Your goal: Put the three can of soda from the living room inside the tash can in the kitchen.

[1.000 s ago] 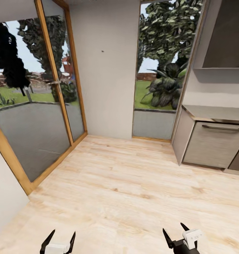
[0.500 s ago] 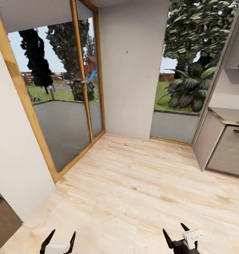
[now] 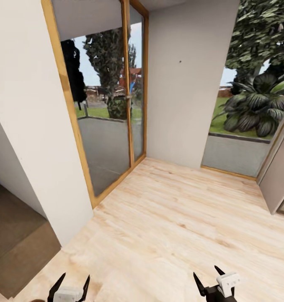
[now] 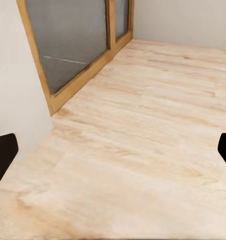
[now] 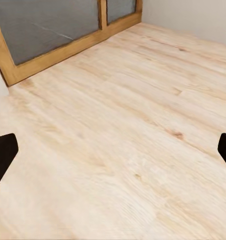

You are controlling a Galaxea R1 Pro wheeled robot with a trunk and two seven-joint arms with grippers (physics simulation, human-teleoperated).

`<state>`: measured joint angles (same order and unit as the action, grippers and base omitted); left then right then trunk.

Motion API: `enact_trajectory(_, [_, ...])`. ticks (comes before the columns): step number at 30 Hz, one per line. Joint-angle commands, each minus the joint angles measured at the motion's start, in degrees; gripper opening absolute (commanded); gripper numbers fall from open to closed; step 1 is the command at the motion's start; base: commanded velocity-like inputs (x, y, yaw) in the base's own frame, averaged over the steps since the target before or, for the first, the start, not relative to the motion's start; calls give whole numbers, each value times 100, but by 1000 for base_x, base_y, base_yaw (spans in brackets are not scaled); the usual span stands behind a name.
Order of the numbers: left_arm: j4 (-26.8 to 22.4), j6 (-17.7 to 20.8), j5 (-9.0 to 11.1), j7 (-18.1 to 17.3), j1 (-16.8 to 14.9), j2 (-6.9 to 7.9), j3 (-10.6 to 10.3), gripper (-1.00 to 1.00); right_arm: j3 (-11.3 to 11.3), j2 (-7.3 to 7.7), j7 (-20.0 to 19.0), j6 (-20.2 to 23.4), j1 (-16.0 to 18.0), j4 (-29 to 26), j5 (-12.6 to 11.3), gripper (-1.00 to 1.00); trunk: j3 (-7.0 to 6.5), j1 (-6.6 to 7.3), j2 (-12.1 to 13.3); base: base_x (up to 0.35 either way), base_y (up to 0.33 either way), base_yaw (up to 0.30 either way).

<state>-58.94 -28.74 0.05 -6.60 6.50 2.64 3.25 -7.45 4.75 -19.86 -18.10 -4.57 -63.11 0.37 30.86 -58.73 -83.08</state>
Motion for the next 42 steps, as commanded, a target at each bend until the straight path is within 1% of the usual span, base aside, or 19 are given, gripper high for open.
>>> enact_trajectory(1, [-1, 0, 3, 0, 0, 0, 0, 100, 1, 0, 0, 0, 0, 11, 1, 100, 0, 0, 0, -10, 272, 257])
enact_trajectory(11, [-3, 0, 12, 0, 0, 0, 0, 100, 7, 0, 0, -8, 0, 75, 6, 100, 0, 0, 0, -72, 274, 257])
enact_trajectory(28, [-3, 3, 7, -1, 0, 0, 0, 100, 8, 0, 0, -15, 0, 132, 7, 100, 0, 0, 0, -152, 274, 257])
enact_trajectory(34, [-3, 1, 11, 1, 0, 0, 0, 100, 7, 6, 0, -18, 4, 139, 5, 100, 0, 0, 0, -127, 192, 103])
enact_trajectory(42, [-3, 0, 12, 0, 0, 0, 0, 100, 7, 9, -2, -17, 9, 144, 1, 100, 0, 0, 0, -16, 26, 12])
